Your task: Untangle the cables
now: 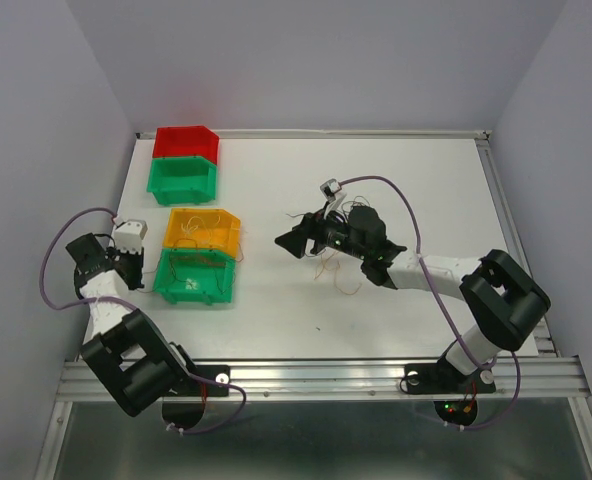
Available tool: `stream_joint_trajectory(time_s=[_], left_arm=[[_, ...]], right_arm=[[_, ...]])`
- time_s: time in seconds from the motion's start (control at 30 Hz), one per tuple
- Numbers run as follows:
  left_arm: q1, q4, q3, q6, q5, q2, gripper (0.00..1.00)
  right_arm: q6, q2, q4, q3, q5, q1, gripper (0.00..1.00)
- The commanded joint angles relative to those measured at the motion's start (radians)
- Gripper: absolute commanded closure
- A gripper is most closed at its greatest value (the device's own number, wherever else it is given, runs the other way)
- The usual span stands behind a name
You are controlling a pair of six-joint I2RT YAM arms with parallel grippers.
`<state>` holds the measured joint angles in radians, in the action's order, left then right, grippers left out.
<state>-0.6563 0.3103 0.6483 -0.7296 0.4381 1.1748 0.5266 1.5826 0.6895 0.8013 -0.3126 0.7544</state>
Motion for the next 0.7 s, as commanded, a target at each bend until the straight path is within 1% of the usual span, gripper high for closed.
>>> stream_joint_trajectory(time_s=[0.0, 0.13, 0.37, 0.47, 0.5, 0.57, 0.6, 0.67], left_arm=[[-0.002, 0.044, 0.051, -0.039, 0.079, -0.027, 1.0], [0.001, 0.073, 0.085, -0.06, 0.093, -0.059, 1.0], [0.027, 0.153, 0.132, -0.157, 0.119, -0.144, 1.0], [0.082, 0.162, 0.123, -0.205, 0.094, -0.178, 1.0], [0.119, 0.161, 0.117, -0.214, 0.082, -0.187, 1.0], [0.164, 0.158, 0.108, -0.218, 0.05, -0.195, 1.0], [0.206, 0.154, 0.108, -0.218, 0.039, -0.198, 1.0], [0.245, 0.153, 0.108, -0.212, 0.01, -0.196, 1.0]], right_arm=[[-0.019, -0.039, 0.056, -0.031, 0.007, 0.01, 0.15], [-0.02, -0.039, 0.056, -0.031, 0.01, 0.01, 0.15], [-0.017, -0.01, 0.05, -0.021, 0.001, 0.01, 0.15], [-0.017, 0.004, 0.047, -0.011, -0.002, 0.01, 0.16], [-0.017, 0.004, 0.047, -0.011, -0.002, 0.01, 0.16], [-0.017, 0.002, 0.045, -0.011, -0.002, 0.01, 0.16], [-0.019, 0.002, 0.045, -0.01, -0.002, 0.01, 0.16], [-0.02, -0.003, 0.044, -0.013, 0.001, 0.01, 0.16]])
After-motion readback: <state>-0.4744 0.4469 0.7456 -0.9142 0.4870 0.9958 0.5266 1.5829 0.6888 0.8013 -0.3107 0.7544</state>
